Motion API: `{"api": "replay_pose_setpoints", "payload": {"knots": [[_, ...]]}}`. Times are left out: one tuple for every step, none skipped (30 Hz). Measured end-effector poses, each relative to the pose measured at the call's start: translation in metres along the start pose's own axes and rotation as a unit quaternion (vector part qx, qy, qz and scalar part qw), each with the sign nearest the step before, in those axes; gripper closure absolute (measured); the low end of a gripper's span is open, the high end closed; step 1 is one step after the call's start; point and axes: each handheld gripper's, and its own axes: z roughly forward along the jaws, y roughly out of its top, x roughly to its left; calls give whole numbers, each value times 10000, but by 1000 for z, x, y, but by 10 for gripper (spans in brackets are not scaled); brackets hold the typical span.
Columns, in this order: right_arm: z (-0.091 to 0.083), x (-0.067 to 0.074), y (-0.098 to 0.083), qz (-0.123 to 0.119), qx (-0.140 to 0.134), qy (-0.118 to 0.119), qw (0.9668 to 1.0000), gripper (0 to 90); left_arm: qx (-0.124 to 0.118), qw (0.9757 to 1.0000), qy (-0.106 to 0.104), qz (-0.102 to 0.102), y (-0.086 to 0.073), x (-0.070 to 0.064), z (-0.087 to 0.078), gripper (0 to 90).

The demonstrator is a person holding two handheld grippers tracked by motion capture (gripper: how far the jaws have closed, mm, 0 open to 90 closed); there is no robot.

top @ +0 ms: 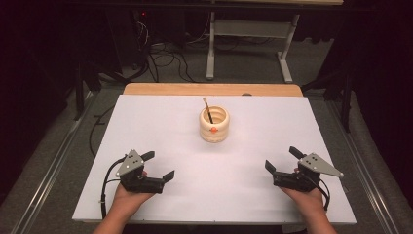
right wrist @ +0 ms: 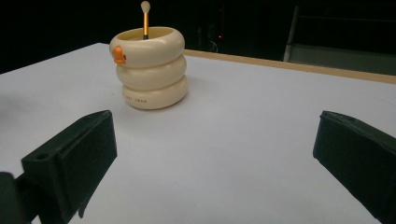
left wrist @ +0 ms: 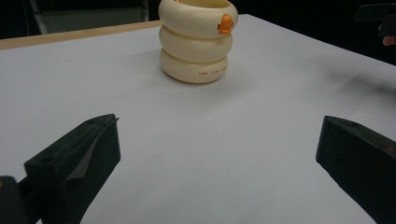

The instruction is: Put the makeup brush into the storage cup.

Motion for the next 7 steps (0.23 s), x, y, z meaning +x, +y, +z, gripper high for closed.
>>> {"api": "replay_pose_setpoints", "payload": {"knots": [[-1,0,0,13,-3,-10,10000,10,-4,10000,-2,8,0,0,0,5],[-1,0,0,25,-5,-30,10000,10,2,10000,0,25,1,0,0,5],[-1,-1,0,7,-4,-33,10000,10,7,10000,1,29,1,-1,1,5],[-2,-1,0,-8,-9,-36,10000,10,7,10000,-4,41,1,-1,1,5],[-2,-1,0,8,-7,-43,10000,10,6,10000,-3,44,1,-1,1,5],[-3,-1,0,10,-3,-71,10000,10,7,10000,-6,47,1,-1,1,5],[-3,-1,0,8,-17,-73,10000,10,10,10000,-3,55,1,-1,1,4]]}}
